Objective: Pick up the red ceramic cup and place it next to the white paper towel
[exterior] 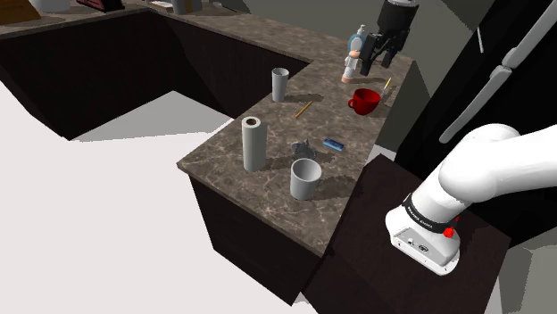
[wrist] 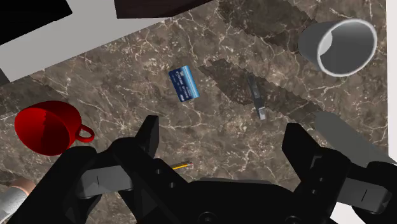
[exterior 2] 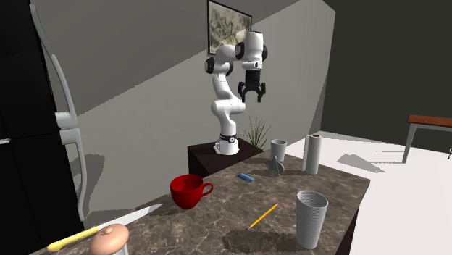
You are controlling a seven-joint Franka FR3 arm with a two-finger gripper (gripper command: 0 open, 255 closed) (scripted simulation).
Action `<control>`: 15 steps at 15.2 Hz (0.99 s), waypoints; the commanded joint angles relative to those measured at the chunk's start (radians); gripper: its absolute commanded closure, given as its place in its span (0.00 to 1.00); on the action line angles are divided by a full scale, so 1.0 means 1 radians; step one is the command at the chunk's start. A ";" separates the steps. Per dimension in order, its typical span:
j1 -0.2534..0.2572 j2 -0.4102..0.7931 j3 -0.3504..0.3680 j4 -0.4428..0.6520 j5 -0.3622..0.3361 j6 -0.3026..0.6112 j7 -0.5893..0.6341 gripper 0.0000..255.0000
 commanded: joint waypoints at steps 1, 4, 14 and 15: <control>0.000 0.000 0.000 0.000 0.000 0.000 0.000 0.00; -0.019 0.034 -0.046 -0.043 -0.038 0.085 -0.053 0.00; -0.077 0.248 -0.208 -0.097 -0.137 0.385 -0.225 0.00; -0.081 0.277 -0.224 -0.094 -0.143 0.416 -0.242 0.00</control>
